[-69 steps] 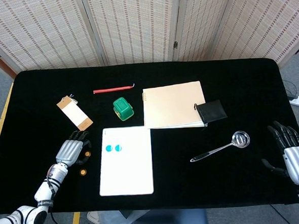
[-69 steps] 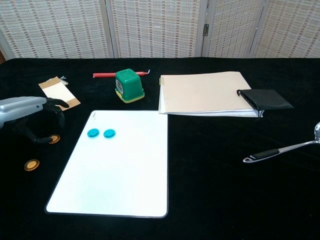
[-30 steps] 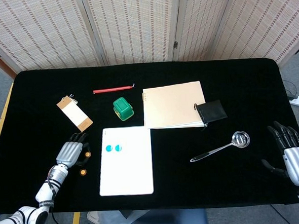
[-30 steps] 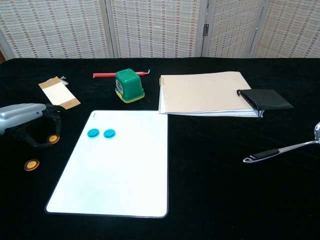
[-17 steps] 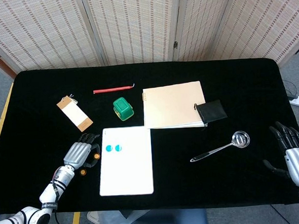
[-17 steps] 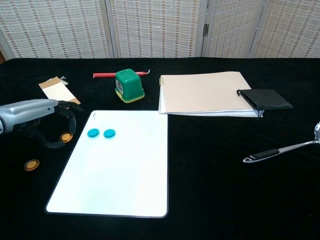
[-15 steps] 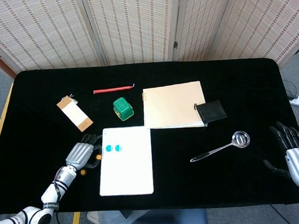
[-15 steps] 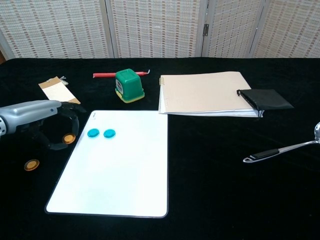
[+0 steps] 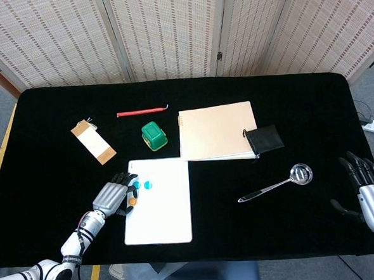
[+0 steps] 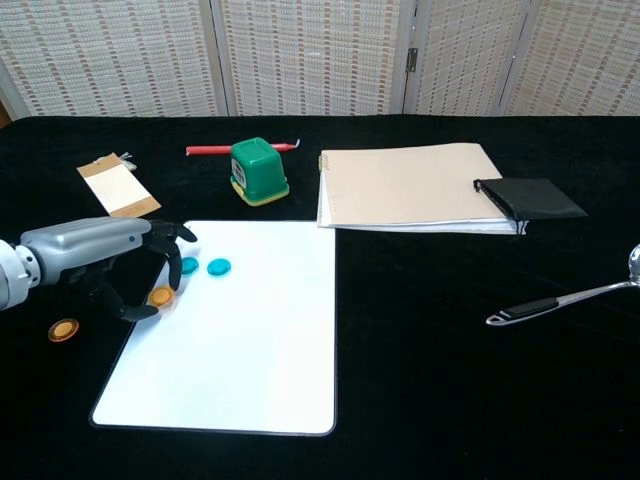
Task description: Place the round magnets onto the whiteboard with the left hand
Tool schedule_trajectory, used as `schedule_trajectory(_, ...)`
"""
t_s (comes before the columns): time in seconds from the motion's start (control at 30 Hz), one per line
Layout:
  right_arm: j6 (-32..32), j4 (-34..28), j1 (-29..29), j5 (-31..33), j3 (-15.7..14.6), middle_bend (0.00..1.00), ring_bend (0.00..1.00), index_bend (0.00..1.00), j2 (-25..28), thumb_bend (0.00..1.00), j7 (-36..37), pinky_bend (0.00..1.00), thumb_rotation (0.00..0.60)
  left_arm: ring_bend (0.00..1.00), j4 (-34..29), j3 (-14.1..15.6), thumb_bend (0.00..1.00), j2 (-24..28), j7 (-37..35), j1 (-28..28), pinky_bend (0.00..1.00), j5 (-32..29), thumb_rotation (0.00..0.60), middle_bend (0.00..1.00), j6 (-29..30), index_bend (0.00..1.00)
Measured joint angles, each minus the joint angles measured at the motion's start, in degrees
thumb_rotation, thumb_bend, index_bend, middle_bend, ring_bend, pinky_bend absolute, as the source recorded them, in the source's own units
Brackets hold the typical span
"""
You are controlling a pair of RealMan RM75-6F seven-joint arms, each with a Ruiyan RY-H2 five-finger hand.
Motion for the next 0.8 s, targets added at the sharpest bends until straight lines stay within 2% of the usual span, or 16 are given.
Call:
schedule_trajectory(0.37, 0.32, -0.27, -0.08, -0.16, 0.09, 0.0, 0.0, 0.0, 0.08, 0.27, -0.04, 0.0, 0.6, 0.0, -2.29, 0.58, 0.38, 1.07, 0.05, 0.56, 0.0, 1.25, 0.6, 0.11, 1.73, 0.34)
schedule_trajectory(0.6, 0.3, -0.6, 0.15, -0.49, 0.19, 0.0, 0.0, 0.0, 0.22, 0.27, -0.15, 0.0, 0.6, 0.0, -4.18, 1.28, 0.37, 4.26, -0.98, 2.51, 0.0, 2.66, 0.6, 0.11, 5.0, 0.38)
schedule_trajectory(0.8, -0.07, -0.46, 0.51, -0.84, 0.15, 0.0, 0.0, 0.0, -0.08, 0.27, -0.07, 0.0, 0.6, 0.0, -4.52, 4.27, 0.38, 6.55, -1.57, 5.61, 0.0, 5.33, 0.6, 0.11, 8.19, 0.4)
